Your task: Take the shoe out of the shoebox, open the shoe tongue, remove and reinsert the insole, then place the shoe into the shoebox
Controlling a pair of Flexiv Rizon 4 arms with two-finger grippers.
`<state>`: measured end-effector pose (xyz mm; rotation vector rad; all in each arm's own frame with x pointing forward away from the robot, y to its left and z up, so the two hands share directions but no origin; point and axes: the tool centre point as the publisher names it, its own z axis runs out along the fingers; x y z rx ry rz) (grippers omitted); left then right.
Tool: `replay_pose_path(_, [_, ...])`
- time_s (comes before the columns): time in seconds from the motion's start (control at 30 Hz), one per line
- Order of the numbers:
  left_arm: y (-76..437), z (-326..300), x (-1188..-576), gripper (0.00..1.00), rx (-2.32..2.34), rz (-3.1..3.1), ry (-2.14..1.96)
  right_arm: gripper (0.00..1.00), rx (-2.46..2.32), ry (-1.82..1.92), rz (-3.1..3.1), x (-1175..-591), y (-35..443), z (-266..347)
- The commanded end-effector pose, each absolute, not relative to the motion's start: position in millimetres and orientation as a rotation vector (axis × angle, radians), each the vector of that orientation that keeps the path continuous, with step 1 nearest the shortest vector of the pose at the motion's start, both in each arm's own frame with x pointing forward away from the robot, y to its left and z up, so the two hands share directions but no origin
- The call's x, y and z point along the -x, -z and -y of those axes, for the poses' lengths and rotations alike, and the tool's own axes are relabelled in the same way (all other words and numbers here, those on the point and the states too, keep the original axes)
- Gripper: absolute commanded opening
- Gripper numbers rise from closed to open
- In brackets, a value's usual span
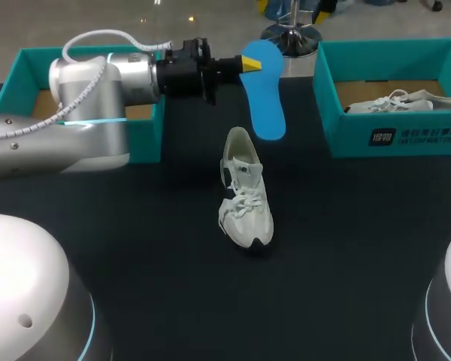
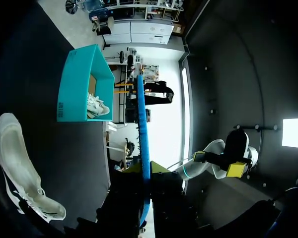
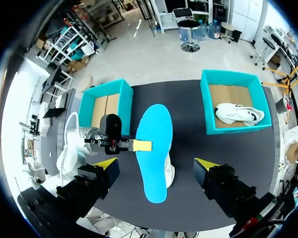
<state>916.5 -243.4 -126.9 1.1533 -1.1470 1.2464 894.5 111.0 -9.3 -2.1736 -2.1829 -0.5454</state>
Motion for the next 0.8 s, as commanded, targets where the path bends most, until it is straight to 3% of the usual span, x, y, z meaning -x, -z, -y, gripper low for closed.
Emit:
replay_pose_path(0.03, [126,241,-915,0.00,-1.156,1.147,-1.251,1.00,1.933,0.820,2.055,-890,12,-87])
replay_pose_path(0.8, [120,237,-915,0.00,-1.131,1.153,-1.252,1.00,1.627,0.957,1.832,-889,35,-78])
